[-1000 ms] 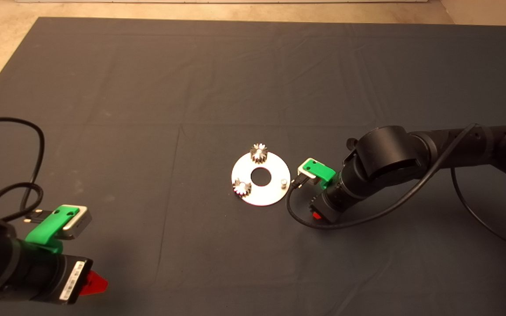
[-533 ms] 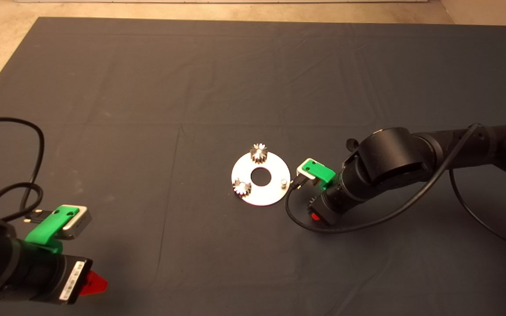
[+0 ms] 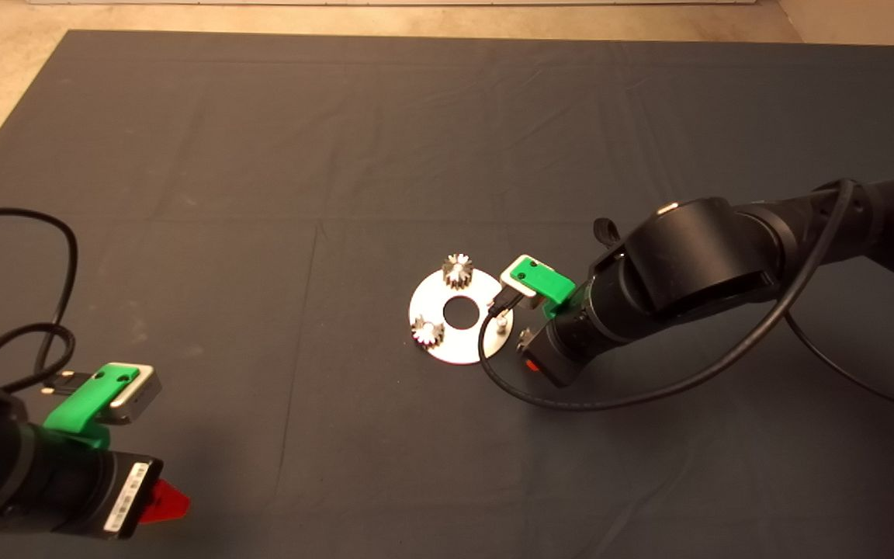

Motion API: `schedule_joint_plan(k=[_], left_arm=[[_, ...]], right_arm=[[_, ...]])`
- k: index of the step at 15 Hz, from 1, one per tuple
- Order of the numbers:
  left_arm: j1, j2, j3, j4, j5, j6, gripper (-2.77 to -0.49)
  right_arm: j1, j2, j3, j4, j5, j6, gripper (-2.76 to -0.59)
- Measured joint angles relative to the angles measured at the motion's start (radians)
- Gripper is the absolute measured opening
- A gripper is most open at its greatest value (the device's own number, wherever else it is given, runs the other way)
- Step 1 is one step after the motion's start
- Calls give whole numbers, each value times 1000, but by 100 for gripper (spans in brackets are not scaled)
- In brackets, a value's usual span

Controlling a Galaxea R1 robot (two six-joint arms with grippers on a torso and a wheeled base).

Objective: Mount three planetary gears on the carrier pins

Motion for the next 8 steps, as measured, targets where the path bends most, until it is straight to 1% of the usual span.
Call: schedule_joint_plan(k=[1, 2, 6, 8], left_arm=[[2, 0, 0, 0, 0, 0, -122], [2, 0, 0, 0, 0, 0, -122], [2, 0, 0, 0, 0, 0, -122], [2, -2, 0, 0, -1, 0, -122]], right_arm=[[10, 11, 0, 0, 0, 3, -241], [12, 16, 0, 0, 1, 7, -241], [10, 28, 0, 0, -1, 10, -241], [11, 32, -7, 0, 0, 10, -241]])
